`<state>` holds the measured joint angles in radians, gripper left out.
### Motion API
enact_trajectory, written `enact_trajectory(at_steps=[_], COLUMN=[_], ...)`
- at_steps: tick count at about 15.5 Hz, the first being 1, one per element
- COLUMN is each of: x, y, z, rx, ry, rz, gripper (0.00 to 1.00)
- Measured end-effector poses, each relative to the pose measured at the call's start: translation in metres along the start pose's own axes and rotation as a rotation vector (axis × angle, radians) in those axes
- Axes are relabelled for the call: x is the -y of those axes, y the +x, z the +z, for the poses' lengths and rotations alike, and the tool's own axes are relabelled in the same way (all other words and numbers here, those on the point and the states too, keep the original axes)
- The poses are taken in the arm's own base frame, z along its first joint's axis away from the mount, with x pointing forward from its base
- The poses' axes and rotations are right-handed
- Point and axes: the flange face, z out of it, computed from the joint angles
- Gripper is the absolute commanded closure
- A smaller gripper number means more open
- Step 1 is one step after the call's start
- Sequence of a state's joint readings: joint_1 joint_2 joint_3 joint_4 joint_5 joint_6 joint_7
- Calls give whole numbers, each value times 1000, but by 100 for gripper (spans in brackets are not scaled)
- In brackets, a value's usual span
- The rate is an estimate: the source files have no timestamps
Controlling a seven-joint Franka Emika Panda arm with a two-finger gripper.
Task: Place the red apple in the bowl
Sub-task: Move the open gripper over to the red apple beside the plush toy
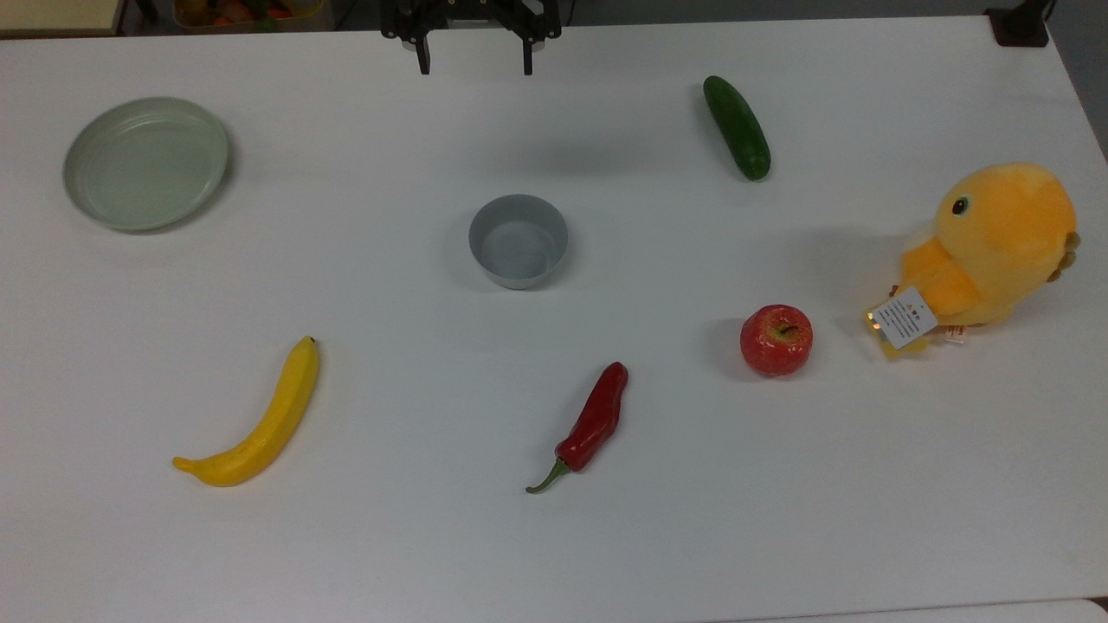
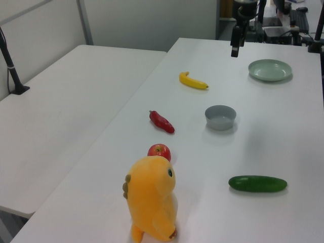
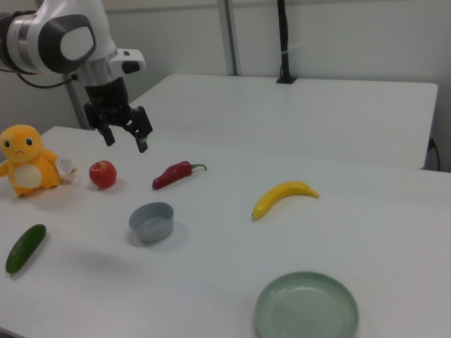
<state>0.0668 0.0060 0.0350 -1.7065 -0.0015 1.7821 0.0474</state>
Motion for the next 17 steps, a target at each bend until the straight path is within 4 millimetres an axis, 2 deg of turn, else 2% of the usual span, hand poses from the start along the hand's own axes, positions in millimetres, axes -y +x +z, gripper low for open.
enact_trajectory(at_steps=[10, 12, 17], x=[6, 21, 87], y=[6, 13, 31], z=[2, 5, 32], rx=[-32, -74, -139], ry=[6, 13, 65], rz=[-8, -33, -103], gripper=[0, 0, 0])
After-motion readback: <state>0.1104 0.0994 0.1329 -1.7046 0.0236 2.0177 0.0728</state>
